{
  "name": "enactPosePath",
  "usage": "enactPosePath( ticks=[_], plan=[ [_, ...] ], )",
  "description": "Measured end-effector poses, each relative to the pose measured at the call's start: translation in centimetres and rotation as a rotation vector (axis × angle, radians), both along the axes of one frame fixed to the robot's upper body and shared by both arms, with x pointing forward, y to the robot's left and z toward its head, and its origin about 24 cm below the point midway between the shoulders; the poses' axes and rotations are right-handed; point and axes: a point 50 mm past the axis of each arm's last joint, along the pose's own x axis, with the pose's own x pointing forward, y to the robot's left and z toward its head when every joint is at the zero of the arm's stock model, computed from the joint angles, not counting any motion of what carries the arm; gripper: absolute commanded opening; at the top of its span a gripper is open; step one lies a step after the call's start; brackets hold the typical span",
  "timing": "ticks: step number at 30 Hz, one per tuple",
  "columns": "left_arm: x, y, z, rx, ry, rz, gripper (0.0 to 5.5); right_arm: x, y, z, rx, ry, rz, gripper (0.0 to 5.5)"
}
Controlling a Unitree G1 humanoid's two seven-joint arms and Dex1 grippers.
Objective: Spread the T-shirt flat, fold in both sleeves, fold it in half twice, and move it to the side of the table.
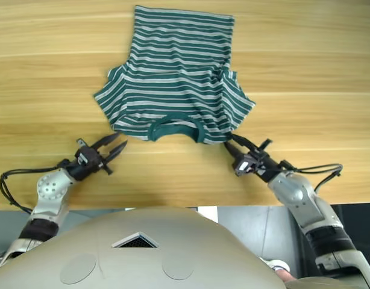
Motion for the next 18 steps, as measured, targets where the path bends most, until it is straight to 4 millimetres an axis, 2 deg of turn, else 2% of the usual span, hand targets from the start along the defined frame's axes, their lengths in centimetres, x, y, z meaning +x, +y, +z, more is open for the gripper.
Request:
enactPosePath(
  ticks=[2, 4, 6, 8, 9, 10, 13, 16, 18],
  plan=[
    [-0.2, 1.2, 0.4, -0.004, 0.016, 0.047, 2.37, -0.5, -0.3, 0.5, -0.011, 0.003, -0.008, 2.42],
    [0.2, 2.5, 1.0, 0.012, 0.005, 0.083, 2.50, -0.6, -0.7, 1.1, -0.015, 0.001, -0.020, 2.46],
    [0.9, 2.4, 2.2, -0.028, -0.056, 0.077, 2.50, -0.7, -0.6, 1.6, -0.004, -0.005, -0.013, 2.46],
    [2.2, 1.5, 3.6, -0.094, -0.133, 0.065, 2.50, -0.6, -0.4, 2.2, 0.040, -0.029, -0.007, 2.46],
    [3.8, 0.8, 4.2, -0.075, -0.201, 0.065, 2.50, -0.2, -0.2, 2.6, 0.066, -0.053, 0.001, 2.46],
    [5.7, 0.0, 4.6, -0.019, -0.272, 0.078, 2.50, 0.6, 0.2, 3.2, 0.103, -0.099, 0.011, 2.46],
    [9.2, -1.8, 5.2, 0.223, -0.435, 0.051, 2.50, 2.7, 1.1, 3.9, 0.144, -0.193, 0.020, 2.46],
    [10.5, -4.7, 4.7, 0.420, -0.531, -0.125, 2.50, 4.2, 1.5, 3.9, 0.134, -0.251, 0.011, 2.46],
    [10.6, -5.6, 3.3, 0.583, -0.555, -0.256, 2.50, 5.2, 1.5, 4.1, 0.120, -0.290, -0.019, 2.46]
  ],
)
